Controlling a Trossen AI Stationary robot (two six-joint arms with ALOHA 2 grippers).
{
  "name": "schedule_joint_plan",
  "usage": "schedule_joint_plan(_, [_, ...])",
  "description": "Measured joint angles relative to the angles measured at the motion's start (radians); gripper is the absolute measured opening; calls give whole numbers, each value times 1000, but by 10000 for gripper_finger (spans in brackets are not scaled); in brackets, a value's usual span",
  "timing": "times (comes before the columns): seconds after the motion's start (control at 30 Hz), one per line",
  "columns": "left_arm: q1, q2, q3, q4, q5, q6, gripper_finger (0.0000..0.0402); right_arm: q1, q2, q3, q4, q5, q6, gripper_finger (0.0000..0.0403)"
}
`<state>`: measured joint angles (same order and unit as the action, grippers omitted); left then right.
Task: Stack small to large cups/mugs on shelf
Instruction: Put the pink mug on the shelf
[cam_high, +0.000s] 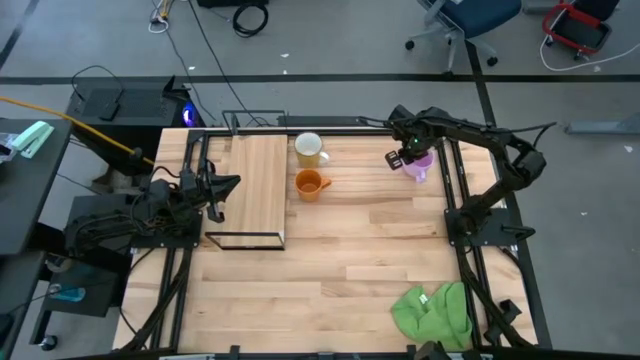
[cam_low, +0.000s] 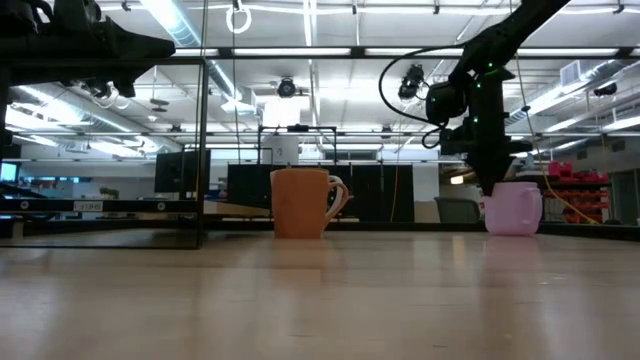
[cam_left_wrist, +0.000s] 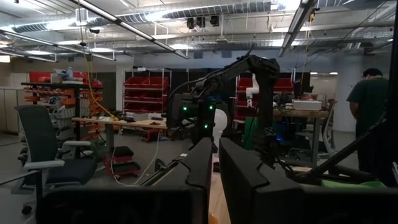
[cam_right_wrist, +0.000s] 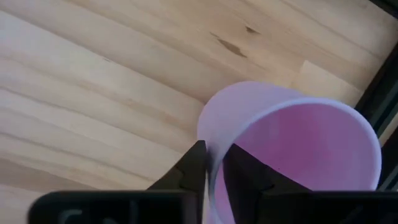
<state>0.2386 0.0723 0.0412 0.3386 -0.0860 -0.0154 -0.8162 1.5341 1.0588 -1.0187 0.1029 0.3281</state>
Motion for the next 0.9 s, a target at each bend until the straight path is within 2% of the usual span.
schedule_joint_plan(0.13, [0, 0, 0, 0, 0, 0, 35, 0, -6, 0, 0, -1, -21, 11])
schedule_joint_plan(0.27, [0, 0, 0, 0, 0, 0, 30, 9, -27, 0, -1, -6, -43, 14])
schedule_joint_plan(0.43, [0, 0, 0, 0, 0, 0, 33, 62, -81, 0, -5, -133, -139, 7])
schedule_joint_plan(0.53, [0, 0, 0, 0, 0, 0, 35, 134, -126, 0, -3, -250, -196, 7])
schedule_joint_plan(0.6, [0, 0, 0, 0, 0, -1, 36, 198, -149, 5, -7, -293, -218, 5])
schedule_joint_plan(0.77, [0, 0, 0, 0, 0, -1, 31, 386, -178, 58, -6, -307, -256, 5])
schedule_joint_plan(0.9, [0, 0, 0, 0, 0, -1, 26, 522, -140, 152, 2, -287, -258, 5])
